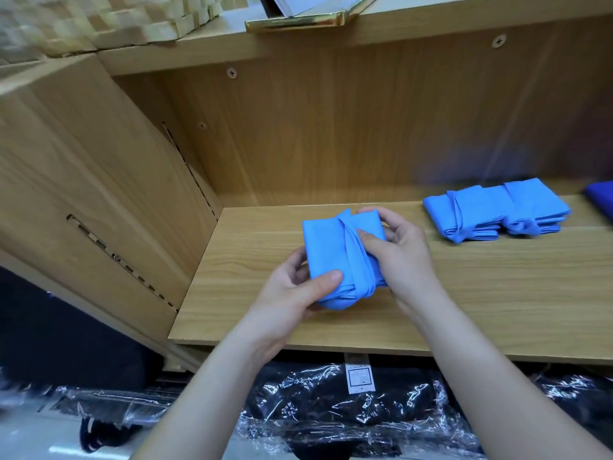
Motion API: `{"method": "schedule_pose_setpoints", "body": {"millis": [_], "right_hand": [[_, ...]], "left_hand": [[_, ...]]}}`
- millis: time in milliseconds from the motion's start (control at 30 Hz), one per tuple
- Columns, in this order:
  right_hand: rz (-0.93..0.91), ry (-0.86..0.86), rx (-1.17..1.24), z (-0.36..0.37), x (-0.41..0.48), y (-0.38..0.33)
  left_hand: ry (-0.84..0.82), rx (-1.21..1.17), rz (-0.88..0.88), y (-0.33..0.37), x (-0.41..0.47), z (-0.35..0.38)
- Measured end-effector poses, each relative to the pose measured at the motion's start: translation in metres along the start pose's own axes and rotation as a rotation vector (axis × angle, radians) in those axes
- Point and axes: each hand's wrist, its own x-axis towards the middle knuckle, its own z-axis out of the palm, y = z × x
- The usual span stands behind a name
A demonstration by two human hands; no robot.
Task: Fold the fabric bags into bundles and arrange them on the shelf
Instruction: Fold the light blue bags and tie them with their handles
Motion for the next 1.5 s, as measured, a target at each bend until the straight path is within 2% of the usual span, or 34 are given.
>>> {"method": "schedule_pose_setpoints", "body": {"millis": [33,100,167,233,300,400,467,533,633,733,800,967,1100,1333,1500], "right_hand": [[-0.004,0.014,-0.007,0.001,0.0,0.0],[0.018,-0.01,-0.016,-0.001,0.002,0.001],[0.056,-0.121,-0.006,-0.007,0.003,0.0],[0.066,-0.235,-0.041,-0.012,0.005,-0.003],[0.046,-0.281,-0.099,-0.015,0.006,-0.005],[0.051,-0.198,-0.119,-0.016,0.008,-0.001],[0.066,-0.109,-0.101,-0.015,0.01,0.005],[0.078,0.009,-0.082,-0.019,0.015,0.008],[0.1,0.179,-0.077,-0.032,0.023,0.01],[0.09,0.256,-0.109,-0.031,0.028,0.015],[0.083,0.291,-0.127,-0.027,0.029,0.018],[0.108,0.354,-0.106,-0.02,0.033,0.023],[0.1,0.339,-0.111,-0.011,0.029,0.033],[0.033,0.357,-0.212,-0.008,0.023,0.043],[-0.033,0.405,-0.096,-0.016,0.019,0.039]], "left_hand": [[0.01,-0.026,-0.005,-0.001,0.0,0.002],[-0.05,-0.229,-0.038,-0.004,0.002,-0.003],[-0.141,-0.37,-0.067,-0.004,0.002,-0.011],[-0.152,-0.347,-0.065,0.001,0.006,-0.016],[-0.062,-0.207,0.008,0.01,0.011,-0.015],[0.148,0.054,0.13,0.029,0.015,-0.013],[0.195,0.104,0.212,0.037,0.012,-0.013],[0.14,0.017,0.245,0.041,0.003,-0.014],[-0.062,-0.192,0.224,0.041,-0.011,-0.018],[-0.201,-0.42,0.2,0.04,-0.02,-0.02],[-0.251,-0.477,0.226,0.039,-0.023,-0.014],[-0.005,-0.42,0.296,0.04,-0.022,0.012],[0.139,-0.327,0.347,0.047,-0.01,0.03],[-0.005,-0.294,0.397,0.037,0.002,0.024],[0.174,-0.289,0.29,0.012,0.004,0.008]]}}
